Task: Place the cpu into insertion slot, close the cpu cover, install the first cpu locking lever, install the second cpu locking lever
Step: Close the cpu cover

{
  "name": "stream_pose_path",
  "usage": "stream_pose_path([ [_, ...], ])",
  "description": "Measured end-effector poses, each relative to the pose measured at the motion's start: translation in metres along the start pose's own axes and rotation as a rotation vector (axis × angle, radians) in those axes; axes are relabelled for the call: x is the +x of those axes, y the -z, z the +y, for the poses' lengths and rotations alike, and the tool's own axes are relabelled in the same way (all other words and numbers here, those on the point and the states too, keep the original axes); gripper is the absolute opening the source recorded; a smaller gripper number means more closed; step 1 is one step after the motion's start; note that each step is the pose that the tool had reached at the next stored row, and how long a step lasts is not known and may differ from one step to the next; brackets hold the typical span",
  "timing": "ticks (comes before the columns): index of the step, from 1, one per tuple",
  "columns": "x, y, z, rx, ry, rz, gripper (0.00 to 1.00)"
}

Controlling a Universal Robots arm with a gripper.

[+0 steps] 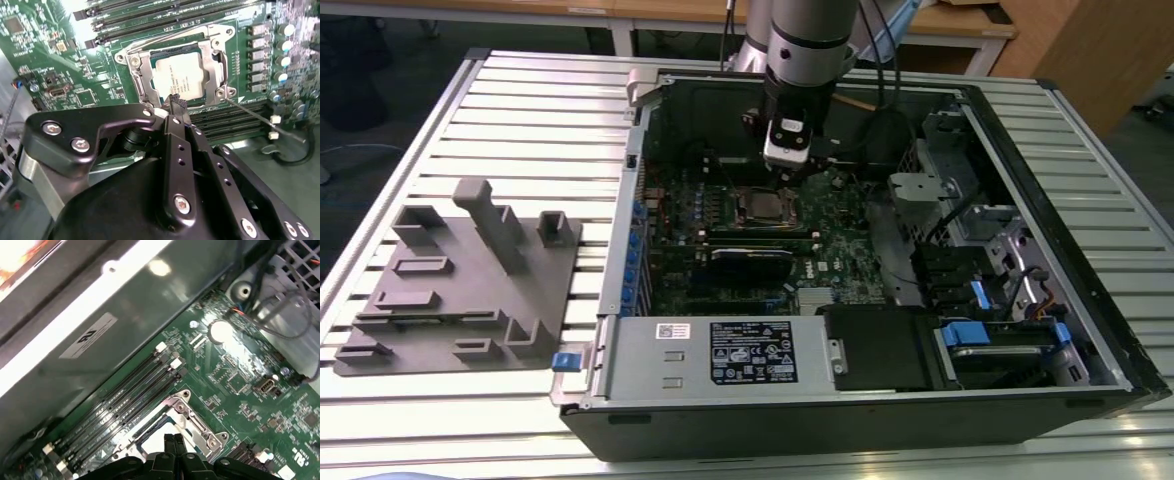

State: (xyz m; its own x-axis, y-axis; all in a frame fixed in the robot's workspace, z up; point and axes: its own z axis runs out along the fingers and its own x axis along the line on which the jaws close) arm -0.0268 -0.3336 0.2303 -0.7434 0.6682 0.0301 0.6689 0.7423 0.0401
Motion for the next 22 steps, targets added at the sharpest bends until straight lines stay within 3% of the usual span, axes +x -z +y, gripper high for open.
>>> stream_pose_path([
  [3, 0.0, 0.0, 0.0, 0.001, 0.033, 0.0013, 0.11],
  [14, 0.0, 0.0, 0.0, 0.0012, 0.041, 0.0017, 0.11],
  [22, 0.0, 0.0, 0.0, 0.0044, 0.145, 0.0059, 0.11],
])
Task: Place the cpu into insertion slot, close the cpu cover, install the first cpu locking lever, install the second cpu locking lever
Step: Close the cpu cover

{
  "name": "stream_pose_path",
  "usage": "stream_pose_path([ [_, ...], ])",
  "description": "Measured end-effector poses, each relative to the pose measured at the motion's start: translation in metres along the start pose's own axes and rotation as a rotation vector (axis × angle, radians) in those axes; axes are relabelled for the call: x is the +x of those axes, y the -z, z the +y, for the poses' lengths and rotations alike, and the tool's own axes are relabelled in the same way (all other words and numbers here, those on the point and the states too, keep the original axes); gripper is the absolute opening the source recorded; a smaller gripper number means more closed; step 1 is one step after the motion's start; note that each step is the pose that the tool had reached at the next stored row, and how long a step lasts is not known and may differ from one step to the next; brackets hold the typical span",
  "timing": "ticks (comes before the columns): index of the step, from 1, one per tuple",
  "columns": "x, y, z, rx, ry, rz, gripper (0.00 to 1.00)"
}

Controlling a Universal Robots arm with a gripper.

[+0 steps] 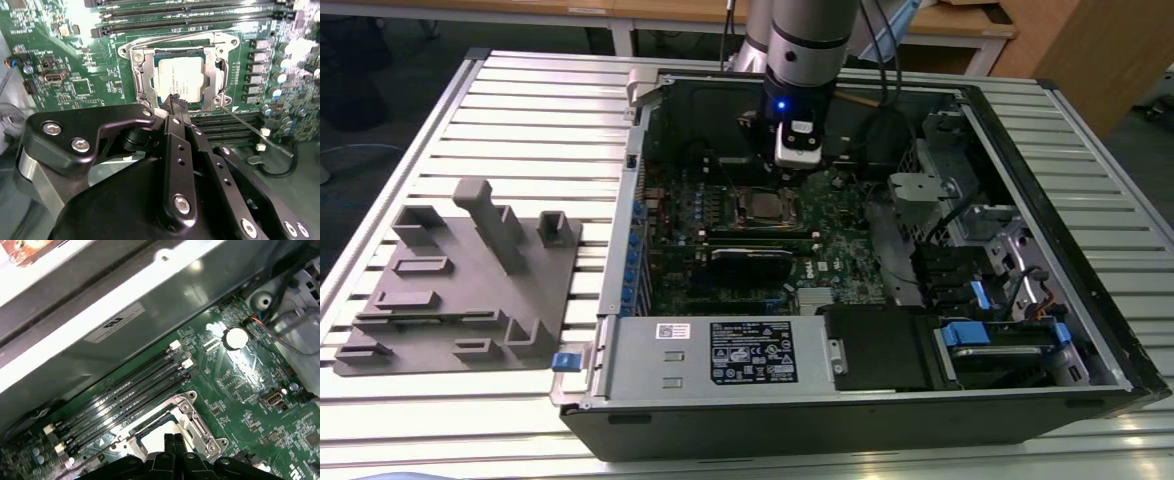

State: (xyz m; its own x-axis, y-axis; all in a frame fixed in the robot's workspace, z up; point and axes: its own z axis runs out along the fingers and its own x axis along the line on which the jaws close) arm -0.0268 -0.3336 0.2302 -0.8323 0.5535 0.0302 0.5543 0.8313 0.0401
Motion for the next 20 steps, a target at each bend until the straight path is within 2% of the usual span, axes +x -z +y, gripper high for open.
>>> stream_pose_path([
  [20, 0.0, -0.0001, 0.0, 0.0108, 0.359, 0.0144, 0.11],
])
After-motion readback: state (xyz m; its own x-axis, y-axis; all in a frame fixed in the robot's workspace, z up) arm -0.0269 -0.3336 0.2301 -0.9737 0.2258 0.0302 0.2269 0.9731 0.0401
